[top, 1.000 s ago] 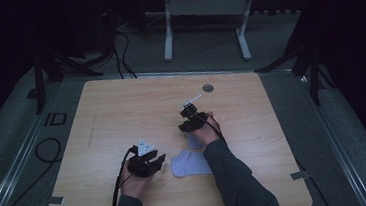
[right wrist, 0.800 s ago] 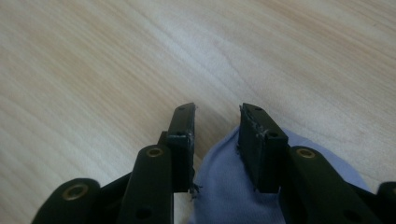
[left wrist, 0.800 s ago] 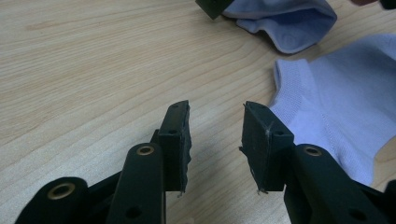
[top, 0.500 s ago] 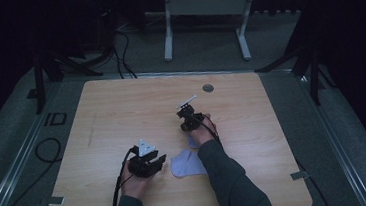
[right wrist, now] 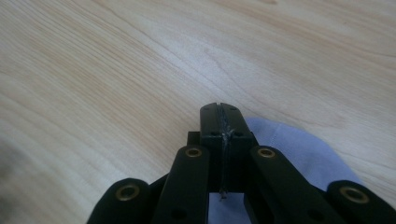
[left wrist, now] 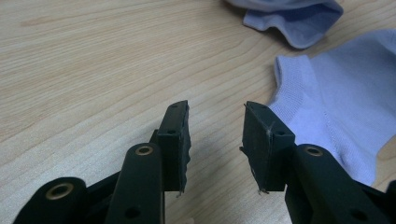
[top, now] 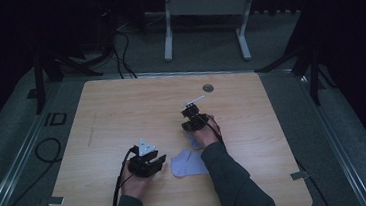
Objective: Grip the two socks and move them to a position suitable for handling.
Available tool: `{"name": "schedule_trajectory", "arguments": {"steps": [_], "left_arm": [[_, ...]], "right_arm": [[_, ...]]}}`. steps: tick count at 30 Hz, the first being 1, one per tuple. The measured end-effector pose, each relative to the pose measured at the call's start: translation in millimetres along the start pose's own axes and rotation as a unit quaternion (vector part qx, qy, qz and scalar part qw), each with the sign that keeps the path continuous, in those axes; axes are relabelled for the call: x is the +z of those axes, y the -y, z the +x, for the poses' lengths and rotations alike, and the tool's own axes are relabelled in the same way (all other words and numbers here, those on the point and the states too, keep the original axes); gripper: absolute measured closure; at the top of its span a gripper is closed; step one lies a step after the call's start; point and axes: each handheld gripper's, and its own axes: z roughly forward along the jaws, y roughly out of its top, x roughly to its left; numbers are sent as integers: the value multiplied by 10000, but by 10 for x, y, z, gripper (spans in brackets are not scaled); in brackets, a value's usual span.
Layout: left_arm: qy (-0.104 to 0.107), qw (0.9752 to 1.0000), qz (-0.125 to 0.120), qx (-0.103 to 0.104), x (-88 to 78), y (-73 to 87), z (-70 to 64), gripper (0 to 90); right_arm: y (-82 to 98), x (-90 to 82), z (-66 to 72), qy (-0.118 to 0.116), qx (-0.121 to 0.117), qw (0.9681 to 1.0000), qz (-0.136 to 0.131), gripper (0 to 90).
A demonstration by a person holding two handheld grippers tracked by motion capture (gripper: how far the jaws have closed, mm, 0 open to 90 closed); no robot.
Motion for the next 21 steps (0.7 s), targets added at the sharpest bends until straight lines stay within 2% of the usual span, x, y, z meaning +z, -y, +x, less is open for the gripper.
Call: {"name": "schedule_trajectory", "arguments": {"steps": [6, 13, 19, 21], "left_arm": [[-11, 10000, 47, 21, 18, 4, -5, 612], [-39, 10000, 67, 35, 24, 6, -13, 610], [-78, 9999, 77, 22, 28, 7, -2, 604], [-87, 9999, 94, 30, 34, 9, -3, 603]], "right_arm": [[16, -213, -41, -81, -3, 9996, -275, 894], [67, -523, -83, -218, 38, 9977, -643, 894], [209, -809, -170, -301, 56, 9952, -929, 893], [277, -884, -235, -463, 182, 9937, -1009, 891]]}}
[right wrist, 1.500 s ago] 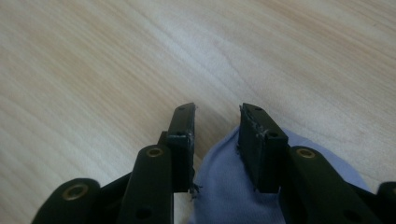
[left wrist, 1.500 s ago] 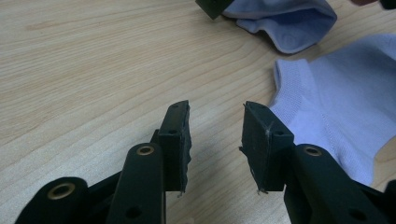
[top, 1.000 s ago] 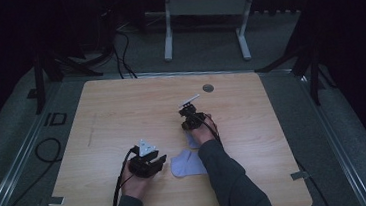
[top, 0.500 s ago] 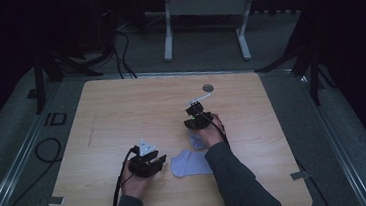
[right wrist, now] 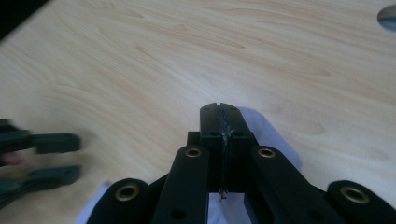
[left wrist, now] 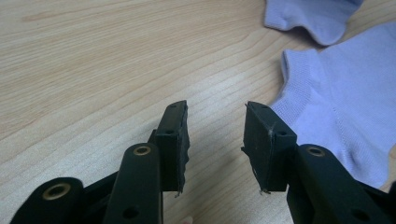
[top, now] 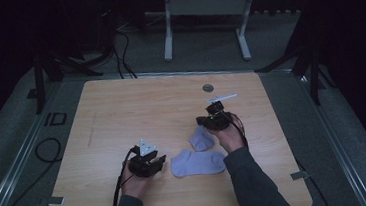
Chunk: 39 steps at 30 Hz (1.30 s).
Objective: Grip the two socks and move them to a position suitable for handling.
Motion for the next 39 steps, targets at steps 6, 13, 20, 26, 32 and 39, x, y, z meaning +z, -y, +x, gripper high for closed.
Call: {"name": "schedule_trajectory", "arguments": {"steps": [6, 13, 20, 26, 32, 39], "left_arm": [[-21, 10000, 39, 32, 12, 2, -1, 598], [-34, 10000, 58, 32, 13, 3, 2, 594], [-29, 10000, 65, 26, 30, 8, -11, 593], [-19, 10000, 86, 29, 45, 6, -16, 591], [-7, 10000, 62, 21, 31, -2, -18, 588], [-15, 10000, 63, 20, 34, -8, -20, 584]], "right_arm": [[163, -195, -204, 21, 253, 9995, -182, 892], [441, -386, -354, 245, 371, 9983, -383, 889], [714, -448, -503, 837, 414, 9949, -389, 886], [844, -440, -570, 1177, 339, 9920, -304, 883], [906, -415, -600, 1200, 424, 9915, -265, 879], [949, -428, -613, 1188, 483, 9913, -290, 872]]}}
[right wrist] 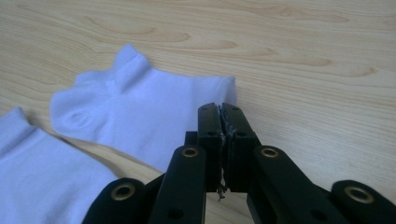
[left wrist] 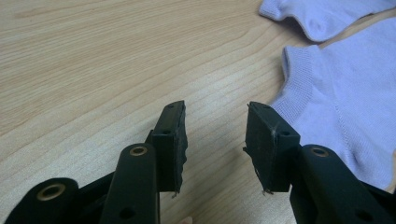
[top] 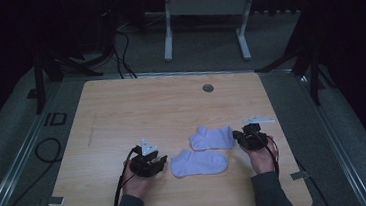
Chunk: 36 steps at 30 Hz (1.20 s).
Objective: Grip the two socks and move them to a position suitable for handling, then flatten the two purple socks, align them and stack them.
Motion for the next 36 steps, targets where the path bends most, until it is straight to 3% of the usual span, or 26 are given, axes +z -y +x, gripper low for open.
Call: {"name": "schedule_trajectory", "arguments": {"steps": [7, 15, 18, 24, 36], "left_arm": [[-11, 10000, -6, 3, 0, -1, -4, 580], [-13, 10000, 1, 6, 0, -2, -2, 580], [-6, 10000, -6, 1, 1, -1, -6, 580], [1, 10000, 12, -3, 6, -1, -7, 580], [-46, 10000, 37, -6, 15, 1, 13, 570]], "right_arm": [[71, -35, -57, 47, 122, 9999, 11, 869], [113, -29, -66, 122, 70, 9998, 111, 848], [113, -26, -56, 21, -49, 9997, 245, 771], [58, -99, -3, -2, -262, 9996, 70, 616], [-44, -135, 150, -291, -779, 9965, -19, 570]]}}
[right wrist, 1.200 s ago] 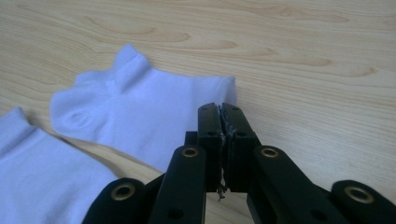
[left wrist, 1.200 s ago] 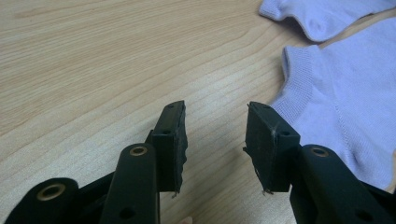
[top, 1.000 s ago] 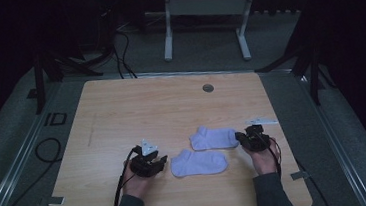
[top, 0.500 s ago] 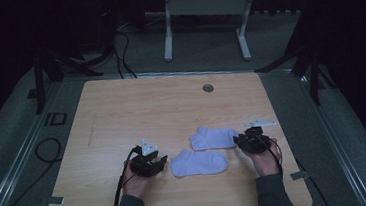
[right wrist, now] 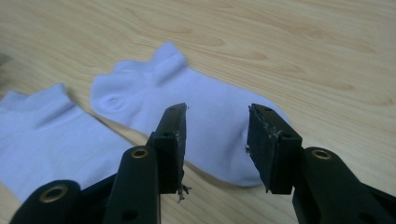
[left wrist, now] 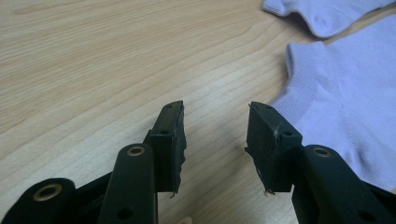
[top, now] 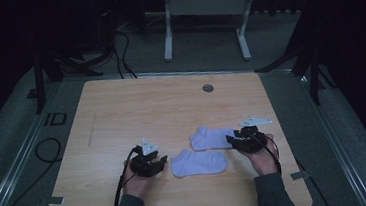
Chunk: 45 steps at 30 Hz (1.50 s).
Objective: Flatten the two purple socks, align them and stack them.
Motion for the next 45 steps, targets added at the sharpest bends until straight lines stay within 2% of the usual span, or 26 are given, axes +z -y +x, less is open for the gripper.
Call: {"name": "schedule_trajectory", "arguments": {"steps": [4, 7, 11, 17, 20, 24, 31, 36, 39, 41, 45], "left_arm": [[-34, 10000, -4, -46, -4, 3, 18, 570], [-34, 10000, 16, -30, 14, 7, 10, 569], [-2, 10000, 52, 10, 20, 5, 9, 568], [8, 10000, 55, -7, 16, 3, 21, 566], [21, 10000, 44, -5, 27, 4, 11, 561], [28, 10000, 32, 0, 32, 5, -1, 560], [44, 10000, 33, -4, 33, 5, -3, 556], [50, 10000, 28, 10, 36, 4, -5, 554], [52, 10000, 29, 21, 38, 3, -8, 552], [50, 10000, 32, 38, 38, 4, -10, 549], [54, 10000, 22, 45, 41, 5, -14, 546]], "right_arm": [[-93, -5, 84, -117, -351, 9993, 10, 566], [-148, 37, 164, -193, -637, 9977, 150, 557], [-241, 121, 261, -243, -911, 9948, 381, 542], [-388, 270, 388, -282, -1294, 9895, 573, 532], [-431, 369, 437, -403, -1477, 9855, 731, 529], [-462, 507, 470, -425, -1686, 9808, 885, 531], [-454, 746, 517, -609, -2193, 9668, 1163, 607], [-439, 873, 483, -720, -2228, 9643, 1236, 612], [-435, 932, 475, -692, -2262, 9626, 1322, 567], [-433, 962, 466, -755, -2224, 9625, 1357, 548], [-447, 993, 422, -999, -1974, 9649, 1418, 523]]}}
